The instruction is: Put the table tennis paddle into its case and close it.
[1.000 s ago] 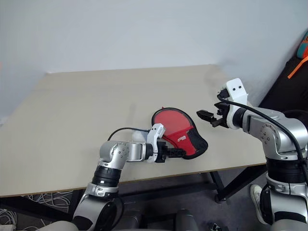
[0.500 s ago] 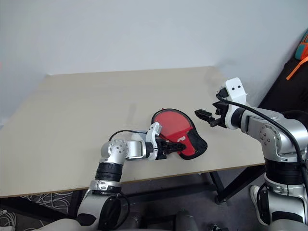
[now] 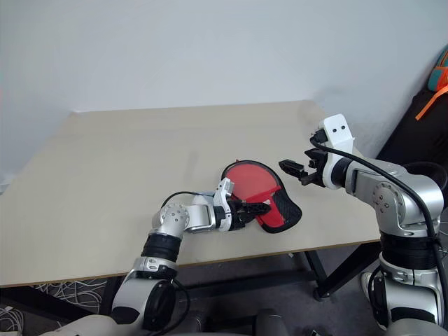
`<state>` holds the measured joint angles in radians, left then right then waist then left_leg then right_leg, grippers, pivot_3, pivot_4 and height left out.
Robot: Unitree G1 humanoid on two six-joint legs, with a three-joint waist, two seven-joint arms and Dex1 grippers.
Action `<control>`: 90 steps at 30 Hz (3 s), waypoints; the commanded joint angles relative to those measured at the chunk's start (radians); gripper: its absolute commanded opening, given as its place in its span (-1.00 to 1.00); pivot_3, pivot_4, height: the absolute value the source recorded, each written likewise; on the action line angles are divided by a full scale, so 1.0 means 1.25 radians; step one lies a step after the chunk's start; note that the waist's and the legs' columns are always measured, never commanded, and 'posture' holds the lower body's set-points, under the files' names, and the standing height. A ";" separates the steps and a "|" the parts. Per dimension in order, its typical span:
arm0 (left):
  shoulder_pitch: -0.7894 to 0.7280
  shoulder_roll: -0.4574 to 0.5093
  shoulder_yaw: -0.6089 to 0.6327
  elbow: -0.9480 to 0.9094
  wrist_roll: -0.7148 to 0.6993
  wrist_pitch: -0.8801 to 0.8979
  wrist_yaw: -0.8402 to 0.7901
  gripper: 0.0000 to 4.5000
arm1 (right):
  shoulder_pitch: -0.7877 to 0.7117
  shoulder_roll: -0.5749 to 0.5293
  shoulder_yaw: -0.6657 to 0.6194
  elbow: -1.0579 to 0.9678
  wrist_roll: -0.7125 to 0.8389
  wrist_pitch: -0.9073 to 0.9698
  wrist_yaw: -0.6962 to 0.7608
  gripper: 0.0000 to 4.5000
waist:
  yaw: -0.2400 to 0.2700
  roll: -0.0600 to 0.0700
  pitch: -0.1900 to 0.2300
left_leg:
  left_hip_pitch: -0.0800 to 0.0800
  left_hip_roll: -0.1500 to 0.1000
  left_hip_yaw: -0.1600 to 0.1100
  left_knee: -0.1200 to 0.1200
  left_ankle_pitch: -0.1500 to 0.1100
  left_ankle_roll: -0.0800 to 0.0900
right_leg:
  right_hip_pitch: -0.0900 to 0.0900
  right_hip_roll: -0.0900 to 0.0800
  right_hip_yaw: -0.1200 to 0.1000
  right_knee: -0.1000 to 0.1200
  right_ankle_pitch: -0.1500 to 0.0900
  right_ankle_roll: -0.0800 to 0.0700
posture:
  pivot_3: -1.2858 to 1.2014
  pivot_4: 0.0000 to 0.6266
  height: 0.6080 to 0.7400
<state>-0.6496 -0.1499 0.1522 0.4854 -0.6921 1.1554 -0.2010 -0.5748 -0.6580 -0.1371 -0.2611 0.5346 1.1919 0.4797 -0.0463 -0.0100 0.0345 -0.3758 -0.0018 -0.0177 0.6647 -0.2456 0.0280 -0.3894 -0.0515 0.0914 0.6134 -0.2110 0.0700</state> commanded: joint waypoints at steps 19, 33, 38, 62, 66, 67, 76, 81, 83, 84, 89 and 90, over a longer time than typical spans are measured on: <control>-0.078 -0.050 -0.074 0.104 0.065 0.047 0.108 -0.73 | -0.030 0.005 -0.015 -0.017 0.002 0.002 -0.013 1.00 | 0.000 0.000 0.000 | -0.005 -0.002 -0.002 -0.004 0.000 0.000 | -0.001 0.000 0.000 -0.004 0.000 0.001 | 0.03 -1.00 1.00; -0.002 0.010 0.039 -0.218 -0.011 0.366 0.151 -0.99 | -0.023 0.017 -0.006 -0.029 0.012 0.013 -0.017 1.00 | 0.000 0.002 0.001 | -0.017 -0.002 -0.001 -0.010 0.002 0.004 | -0.016 0.001 0.004 -0.004 0.000 0.004 | 0.03 -1.00 1.00; 0.045 0.085 0.026 -0.291 -0.158 0.367 0.218 -0.99 | -0.022 0.025 -0.003 -0.035 0.014 0.016 -0.019 1.00 | 0.000 0.002 0.001 | -0.017 -0.002 -0.001 -0.009 0.002 0.004 | -0.016 0.001 0.004 -0.003 0.000 0.004 | 0.03 -1.00 1.00; 0.130 0.434 -0.389 -0.430 -1.024 0.125 0.652 -0.99 | -0.035 0.055 0.017 -0.041 0.023 0.029 -0.026 1.00 | 0.001 0.002 0.002 | -0.016 -0.002 0.000 -0.003 0.002 0.004 | -0.015 0.000 0.005 0.000 0.000 0.001 | 0.03 -1.00 1.00; 0.130 0.435 -0.415 -0.432 -1.024 0.100 0.655 -0.99 | -0.037 0.057 0.016 -0.042 0.023 0.032 -0.028 1.00 | 0.001 0.002 0.002 | -0.017 -0.002 0.001 -0.003 0.002 0.004 | -0.015 0.000 0.005 -0.001 0.000 0.000 | 0.03 -1.00 1.00; 0.130 0.436 -0.420 -0.433 -1.024 0.097 0.654 -0.99 | -0.037 0.057 0.015 -0.042 0.023 0.034 -0.028 1.00 | 0.001 0.002 0.002 | -0.016 -0.002 0.001 -0.004 0.002 0.004 | -0.015 0.000 0.005 -0.001 0.000 0.001 | 0.03 -1.00 1.00; 0.134 0.443 -0.439 -0.438 -1.024 0.084 0.655 -0.99 | -0.035 0.062 0.014 -0.046 0.025 0.041 -0.032 1.00 | 0.000 0.002 0.002 | -0.017 -0.002 0.001 -0.004 0.002 0.004 | -0.015 0.000 0.005 -0.001 -0.001 0.001 | 0.03 -1.00 1.00; 0.130 0.464 -0.447 -0.447 -1.024 0.085 0.649 -0.69 | -0.036 0.065 0.018 -0.042 0.023 0.038 -0.032 1.00 | 0.000 0.002 0.002 | -0.017 -0.002 0.001 -0.004 0.002 0.004 | -0.015 0.000 0.005 -0.002 -0.001 0.001 | 0.03 -1.00 1.00; 0.126 0.486 -0.435 -0.456 -1.024 0.086 0.633 -0.41 | -0.039 0.068 0.023 -0.036 0.022 0.034 -0.031 1.00 | 0.000 0.002 0.002 | -0.017 -0.002 0.001 -0.004 0.002 0.004 | -0.015 0.000 0.005 -0.002 -0.001 0.001 | 0.03 -1.00 1.00; 0.123 0.495 -0.430 -0.460 -1.024 0.088 0.622 -0.26 | -0.041 0.069 0.025 -0.034 0.022 0.033 -0.031 1.00 | 0.000 0.002 0.002 | -0.017 -0.002 0.001 -0.004 0.002 0.004 | -0.015 0.000 0.005 -0.002 -0.001 0.001 | 0.03 -1.00 1.00; 0.092 0.607 -0.425 -0.503 -1.024 0.122 0.523 -0.12 | -0.056 0.065 0.033 -0.018 0.018 0.025 -0.022 1.00 | 0.000 0.003 0.002 | -0.016 -0.002 0.002 -0.004 0.002 0.004 | -0.016 0.000 0.005 -0.001 0.000 0.001 | 0.03 -1.00 1.00; 0.083 0.629 -0.424 -0.514 -1.024 0.126 0.502 -0.12 | -0.059 0.064 0.035 -0.014 0.017 0.023 -0.020 1.00 | 0.000 0.003 0.002 | -0.016 -0.002 0.002 -0.004 0.002 0.004 | -0.016 0.000 0.005 -0.002 0.000 0.001 | 0.03 -1.00 1.00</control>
<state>-0.5076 0.6067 -0.4025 -0.1085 -1.9444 1.3013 0.4834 -0.6168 -0.5715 -0.0863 -0.2726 0.5560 1.2427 0.4487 -0.0467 -0.0064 0.0373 -0.3964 -0.0040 -0.0155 0.6599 -0.2431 0.0327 -0.4094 -0.0509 0.0973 0.6114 -0.2115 0.0708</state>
